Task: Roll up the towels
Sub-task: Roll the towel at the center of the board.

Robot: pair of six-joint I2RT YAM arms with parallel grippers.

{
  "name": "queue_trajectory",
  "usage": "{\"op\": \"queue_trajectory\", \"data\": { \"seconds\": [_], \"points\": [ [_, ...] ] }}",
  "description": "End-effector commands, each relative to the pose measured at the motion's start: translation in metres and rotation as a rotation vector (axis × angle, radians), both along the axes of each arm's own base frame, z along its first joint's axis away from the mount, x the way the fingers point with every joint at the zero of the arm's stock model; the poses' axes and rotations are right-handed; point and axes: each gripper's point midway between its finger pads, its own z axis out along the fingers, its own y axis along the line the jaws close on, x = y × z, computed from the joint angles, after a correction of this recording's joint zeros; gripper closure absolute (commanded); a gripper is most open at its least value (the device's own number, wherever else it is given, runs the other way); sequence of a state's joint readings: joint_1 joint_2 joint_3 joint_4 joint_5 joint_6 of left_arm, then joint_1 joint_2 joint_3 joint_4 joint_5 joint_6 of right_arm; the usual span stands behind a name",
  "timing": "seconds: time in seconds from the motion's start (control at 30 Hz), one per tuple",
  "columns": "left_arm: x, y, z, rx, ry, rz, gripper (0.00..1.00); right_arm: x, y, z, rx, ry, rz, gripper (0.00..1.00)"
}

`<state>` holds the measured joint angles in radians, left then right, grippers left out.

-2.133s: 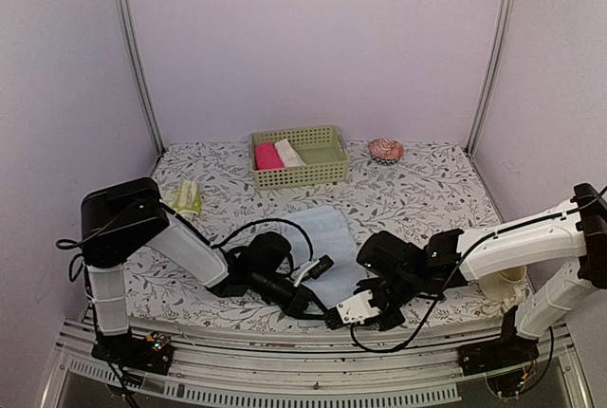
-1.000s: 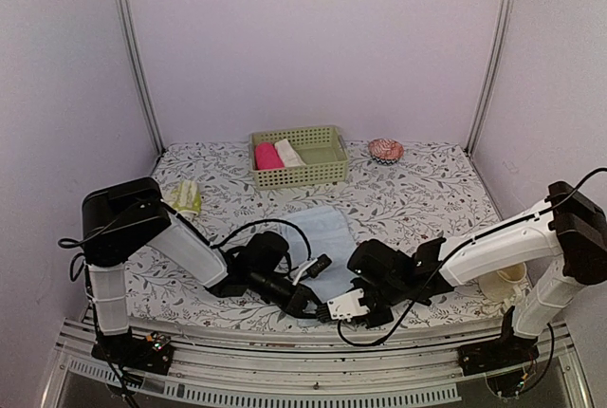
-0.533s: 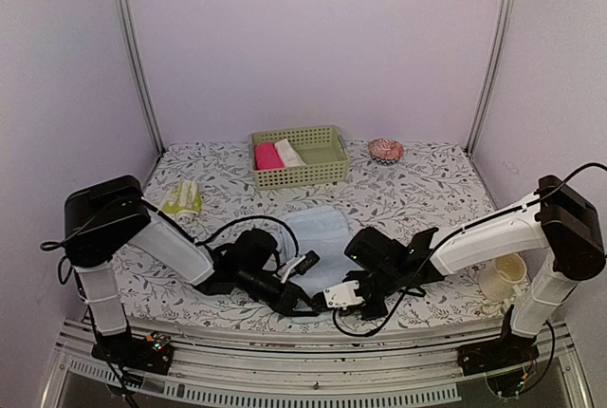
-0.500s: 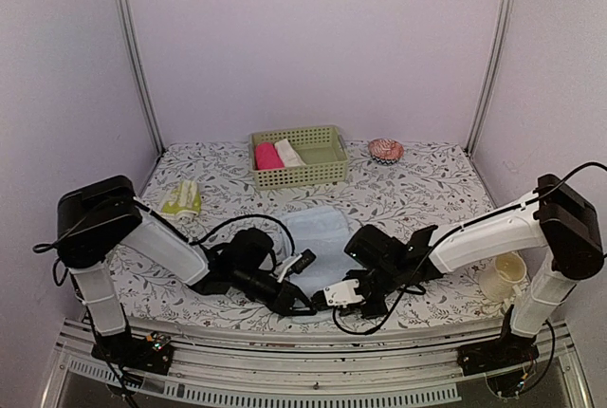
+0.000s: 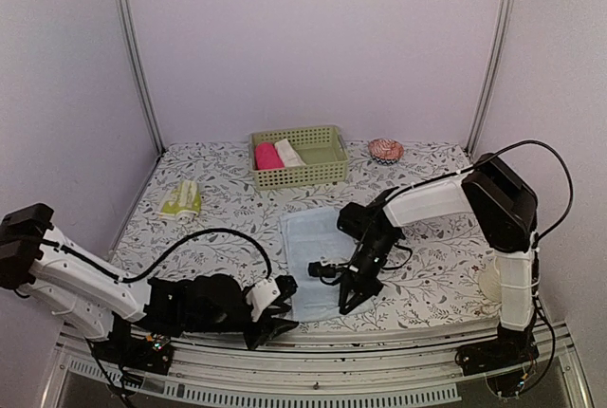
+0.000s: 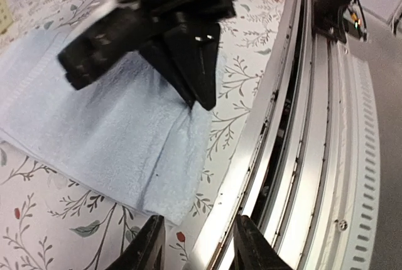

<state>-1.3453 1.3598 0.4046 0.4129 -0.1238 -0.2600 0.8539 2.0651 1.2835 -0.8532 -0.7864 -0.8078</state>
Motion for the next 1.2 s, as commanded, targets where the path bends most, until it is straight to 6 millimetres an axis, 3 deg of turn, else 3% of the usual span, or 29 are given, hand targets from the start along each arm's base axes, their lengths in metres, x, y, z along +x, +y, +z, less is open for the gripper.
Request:
{"op": "queue_trajectory", "data": {
  "seconds": [0.0, 0.13, 0.27, 0.47, 0.57, 0.8, 0.87, 0.93, 1.07, 1.17],
  "points": [
    [0.006, -0.011, 0.001, 0.204, -0.361, -0.01, 0.62, -0.022, -0.015, 0.006, -0.092, 0.347, -0.017, 0.97],
    [0.009, -0.039, -0.015, 0.308, -0.459, -0.086, 0.59, -0.02, -0.012, 0.009, -0.075, 0.431, -0.025, 0.96],
    [0.012, -0.062, -0.044, 0.37, -0.45, -0.164, 0.57, -0.015, -0.01, 0.002, -0.081, 0.422, -0.029, 0.96],
    [0.021, -0.077, -0.058, 0.392, -0.451, -0.177, 0.61, -0.012, -0.005, 0.001, -0.066, 0.432, -0.042, 0.96],
    [0.022, -0.08, -0.059, 0.39, -0.439, -0.176, 0.7, -0.014, -0.008, -0.011, -0.089, 0.455, -0.047, 0.96],
    [0.011, -0.084, -0.053, 0.336, -0.385, -0.222, 0.94, -0.012, -0.007, -0.012, -0.085, 0.431, -0.047, 0.95],
    [0.008, -0.084, -0.053, 0.327, -0.363, -0.234, 1.0, -0.011, -0.006, -0.011, -0.088, 0.425, -0.051, 0.91],
    [0.006, -0.083, -0.054, 0.325, -0.337, -0.243, 1.0, -0.007, -0.006, 0.005, -0.061, 0.391, -0.044, 0.83],
    [0.004, -0.079, -0.055, 0.318, -0.269, -0.255, 1.0, 0.012, -0.006, 0.032, 0.014, 0.349, -0.074, 0.6],
    [0.005, -0.073, -0.06, 0.329, -0.247, -0.249, 1.0, 0.036, -0.004, 0.04, 0.07, 0.359, -0.135, 0.57]
  ]
}}
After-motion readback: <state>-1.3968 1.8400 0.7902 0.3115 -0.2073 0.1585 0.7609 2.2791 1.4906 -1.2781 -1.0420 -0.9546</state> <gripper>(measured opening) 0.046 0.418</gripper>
